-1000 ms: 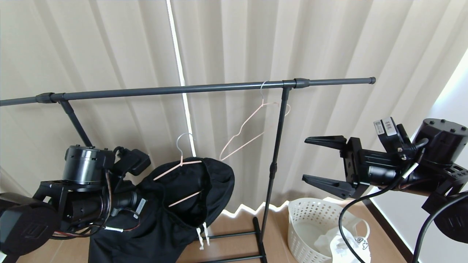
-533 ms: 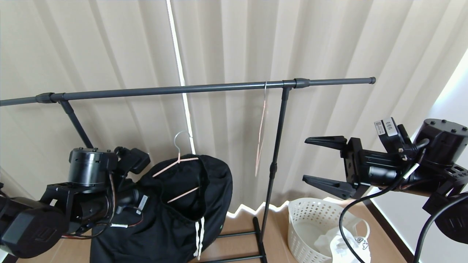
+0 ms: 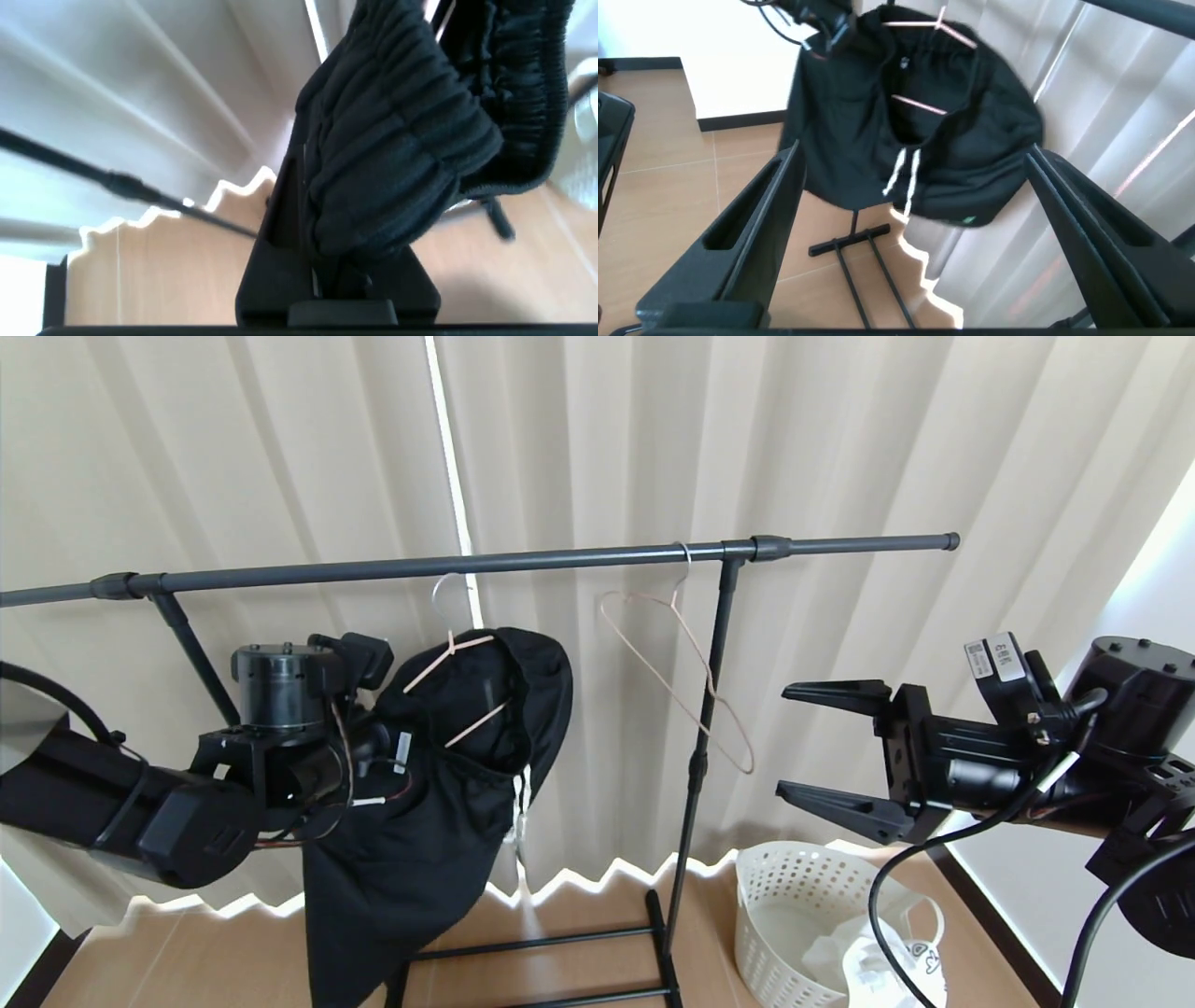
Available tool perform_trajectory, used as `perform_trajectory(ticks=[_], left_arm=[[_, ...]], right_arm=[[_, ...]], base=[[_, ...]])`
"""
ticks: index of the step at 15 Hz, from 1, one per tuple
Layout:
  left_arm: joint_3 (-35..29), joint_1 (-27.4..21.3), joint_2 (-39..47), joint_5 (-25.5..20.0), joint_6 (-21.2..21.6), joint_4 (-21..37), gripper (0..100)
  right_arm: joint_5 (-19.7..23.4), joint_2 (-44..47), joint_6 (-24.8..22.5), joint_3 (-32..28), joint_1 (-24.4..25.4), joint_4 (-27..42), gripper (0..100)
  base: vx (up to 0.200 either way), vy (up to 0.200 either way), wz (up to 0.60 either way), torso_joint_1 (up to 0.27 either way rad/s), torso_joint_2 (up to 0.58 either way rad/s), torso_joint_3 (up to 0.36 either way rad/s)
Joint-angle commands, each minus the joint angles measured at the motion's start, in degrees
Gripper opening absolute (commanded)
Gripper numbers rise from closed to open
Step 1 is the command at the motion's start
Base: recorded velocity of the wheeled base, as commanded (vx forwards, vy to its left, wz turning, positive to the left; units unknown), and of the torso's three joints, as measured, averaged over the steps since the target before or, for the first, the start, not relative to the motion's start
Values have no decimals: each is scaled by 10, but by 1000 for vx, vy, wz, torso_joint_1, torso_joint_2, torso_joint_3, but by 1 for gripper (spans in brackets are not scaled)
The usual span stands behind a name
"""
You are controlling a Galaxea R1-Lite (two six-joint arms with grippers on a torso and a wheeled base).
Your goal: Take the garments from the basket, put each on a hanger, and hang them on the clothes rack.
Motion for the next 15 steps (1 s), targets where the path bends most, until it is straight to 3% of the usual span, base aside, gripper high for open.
perform_trajectory(ticks=[1,8,12,15], left_arm=[[-61,0,39,6,-16,0,0],[-130,3,76,6,-48,0,0],[-135,3,89,-1,-53,-2,0],[-140,4,109,1,-60,-34,0]], right_arm=[[0,-5,0,0,-7,0,100],[0,-3,0,-2,-7,0,100],[0,-2,0,-1,-7,0,100],[-1,-1,0,-1,-7,0,100]], base=[[0,0,0,0,0,0],[0,0,0,0,0,0],[0,0,0,0,0,0],[0,0,0,0,0,0]])
